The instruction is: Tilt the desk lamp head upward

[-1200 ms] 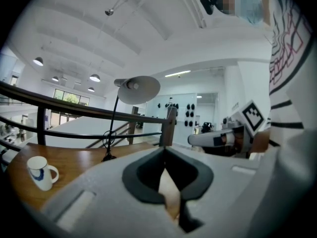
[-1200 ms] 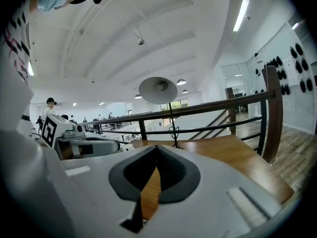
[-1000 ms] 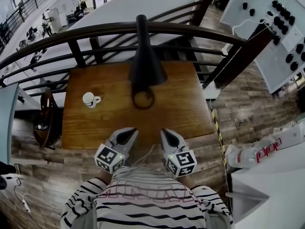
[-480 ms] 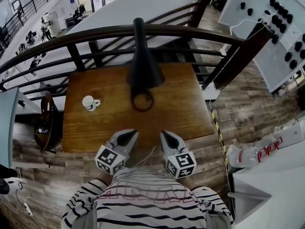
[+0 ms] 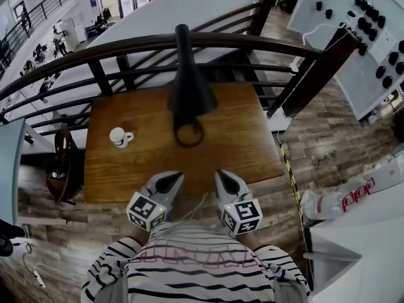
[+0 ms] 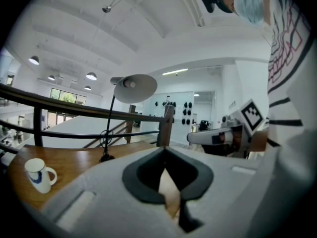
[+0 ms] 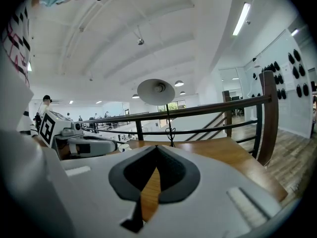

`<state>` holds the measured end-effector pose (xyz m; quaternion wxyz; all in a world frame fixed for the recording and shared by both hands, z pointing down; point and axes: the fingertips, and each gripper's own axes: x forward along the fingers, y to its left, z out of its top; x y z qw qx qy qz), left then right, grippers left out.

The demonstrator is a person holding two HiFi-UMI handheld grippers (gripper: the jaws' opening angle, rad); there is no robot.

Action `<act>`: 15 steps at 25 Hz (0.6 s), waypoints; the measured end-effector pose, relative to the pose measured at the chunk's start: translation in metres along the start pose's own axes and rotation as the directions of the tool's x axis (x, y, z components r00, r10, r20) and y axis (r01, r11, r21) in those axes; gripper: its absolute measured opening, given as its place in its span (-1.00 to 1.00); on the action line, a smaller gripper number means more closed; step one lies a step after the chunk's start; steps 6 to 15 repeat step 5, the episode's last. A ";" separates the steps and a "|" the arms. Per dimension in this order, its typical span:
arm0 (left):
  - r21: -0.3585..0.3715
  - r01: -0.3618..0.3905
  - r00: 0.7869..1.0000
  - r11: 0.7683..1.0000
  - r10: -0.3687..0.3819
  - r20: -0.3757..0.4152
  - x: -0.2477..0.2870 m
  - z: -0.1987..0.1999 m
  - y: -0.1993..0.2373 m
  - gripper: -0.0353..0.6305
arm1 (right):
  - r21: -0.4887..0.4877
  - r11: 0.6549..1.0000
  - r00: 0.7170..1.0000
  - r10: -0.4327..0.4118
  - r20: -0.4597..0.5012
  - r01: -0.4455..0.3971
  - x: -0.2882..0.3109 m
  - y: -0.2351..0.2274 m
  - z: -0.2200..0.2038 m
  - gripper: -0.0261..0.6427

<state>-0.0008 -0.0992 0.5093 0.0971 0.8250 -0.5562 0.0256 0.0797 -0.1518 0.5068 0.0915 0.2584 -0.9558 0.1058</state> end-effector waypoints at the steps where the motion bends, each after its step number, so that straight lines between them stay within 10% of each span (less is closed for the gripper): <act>1: 0.000 0.001 1.000 1.000 -0.001 0.000 0.000 0.000 0.000 -0.88 | -0.001 1.000 1.000 0.000 0.001 0.000 0.000 0.000 0.001 -0.92; 15: -0.002 0.005 1.000 1.000 -0.005 0.001 0.000 0.002 -0.002 -0.88 | 0.004 1.000 1.000 -0.001 0.004 0.001 -0.001 0.001 0.001 -0.92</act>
